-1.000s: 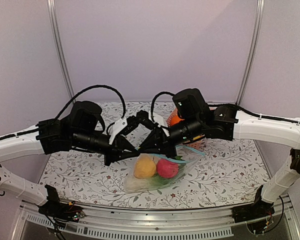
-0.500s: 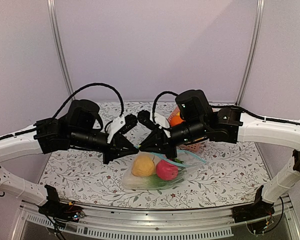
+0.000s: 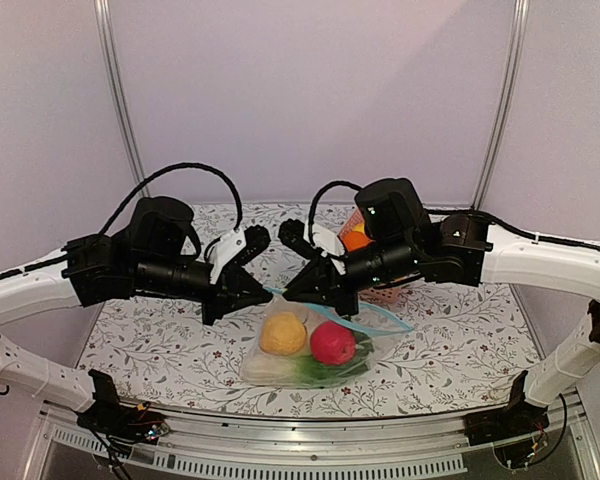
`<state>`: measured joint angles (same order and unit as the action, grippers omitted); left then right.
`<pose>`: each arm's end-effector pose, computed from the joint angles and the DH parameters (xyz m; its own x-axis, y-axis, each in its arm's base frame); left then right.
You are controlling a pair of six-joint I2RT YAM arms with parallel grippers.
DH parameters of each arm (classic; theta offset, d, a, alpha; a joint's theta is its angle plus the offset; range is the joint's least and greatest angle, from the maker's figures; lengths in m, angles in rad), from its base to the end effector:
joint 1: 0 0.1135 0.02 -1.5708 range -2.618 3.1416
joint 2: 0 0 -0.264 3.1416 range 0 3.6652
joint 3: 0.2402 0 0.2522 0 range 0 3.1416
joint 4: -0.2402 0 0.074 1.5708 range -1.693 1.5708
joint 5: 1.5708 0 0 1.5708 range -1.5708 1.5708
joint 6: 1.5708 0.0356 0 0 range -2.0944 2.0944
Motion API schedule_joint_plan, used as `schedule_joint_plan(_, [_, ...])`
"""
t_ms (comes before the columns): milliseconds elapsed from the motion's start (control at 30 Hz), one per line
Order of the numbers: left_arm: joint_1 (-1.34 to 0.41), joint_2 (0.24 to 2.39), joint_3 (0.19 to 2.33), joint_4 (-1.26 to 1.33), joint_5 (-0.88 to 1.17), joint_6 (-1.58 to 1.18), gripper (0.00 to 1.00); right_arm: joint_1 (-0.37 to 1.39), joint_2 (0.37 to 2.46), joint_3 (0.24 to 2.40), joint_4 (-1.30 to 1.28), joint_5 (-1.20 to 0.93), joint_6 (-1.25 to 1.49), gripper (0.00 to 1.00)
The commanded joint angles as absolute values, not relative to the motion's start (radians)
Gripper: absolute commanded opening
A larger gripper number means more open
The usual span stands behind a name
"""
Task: Place the food in the zip-top bag and seal the zipper
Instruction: Zip the zipper on the zipper food storage bag.
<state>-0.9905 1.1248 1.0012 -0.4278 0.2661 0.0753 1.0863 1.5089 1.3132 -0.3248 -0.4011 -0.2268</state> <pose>0.1286 -0.2133 0.3243 -0.2165 0.4626 -0.8597 0.9487 0.3077 -0.0733 0.1499 0.3146 0.3351 -0.0070 -0.4578 -0.8890 -0.9996 0.0268 -0.0059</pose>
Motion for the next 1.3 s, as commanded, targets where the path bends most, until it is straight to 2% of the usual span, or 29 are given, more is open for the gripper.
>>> schedule_joint_plan(0, [-0.940,1.091,1.029,-0.536,0.156,0.096,0.00,1.076,1.441,1.281,-0.484,-0.356,-0.235,0.00])
schedule_joint_plan(233, [-0.936,1.089,1.028,-0.556,0.105,0.110,0.00,1.075,1.423,1.268,-0.504,-0.331,-0.221,0.00])
schedule_joint_plan(433, [-0.934,1.090,1.024,-0.543,0.153,0.101,0.00,1.076,1.428,1.272,-0.502,-0.340,-0.206,0.00])
schedule_joint_plan(467, [-0.934,1.093,1.025,-0.535,0.178,0.096,0.05,1.076,1.433,1.277,-0.499,-0.350,-0.204,0.00])
schedule_joint_plan(500, [-0.934,1.092,1.025,-0.528,0.201,0.091,0.19,1.076,1.437,1.282,-0.495,-0.361,-0.199,0.00])
schedule_joint_plan(567, [-0.934,1.094,1.025,-0.513,0.238,0.081,0.55,1.076,1.450,1.296,-0.493,-0.379,-0.192,0.00])
schedule_joint_plan(633, [-0.934,1.094,1.023,-0.495,0.267,0.072,0.84,1.075,1.462,1.304,-0.490,-0.390,-0.189,0.00])
schedule_joint_plan(733, [-0.934,1.099,1.017,-0.470,0.296,0.068,0.94,1.076,1.478,1.310,-0.484,-0.401,-0.189,0.00])
schedule_joint_plan(967, [-0.934,1.159,1.031,-0.434,0.384,0.060,0.94,1.076,1.480,1.314,-0.474,-0.421,-0.187,0.00])
schedule_joint_plan(1267, [-0.934,1.218,1.067,-0.406,0.442,0.053,0.66,1.076,1.471,1.310,-0.472,-0.431,-0.178,0.00])
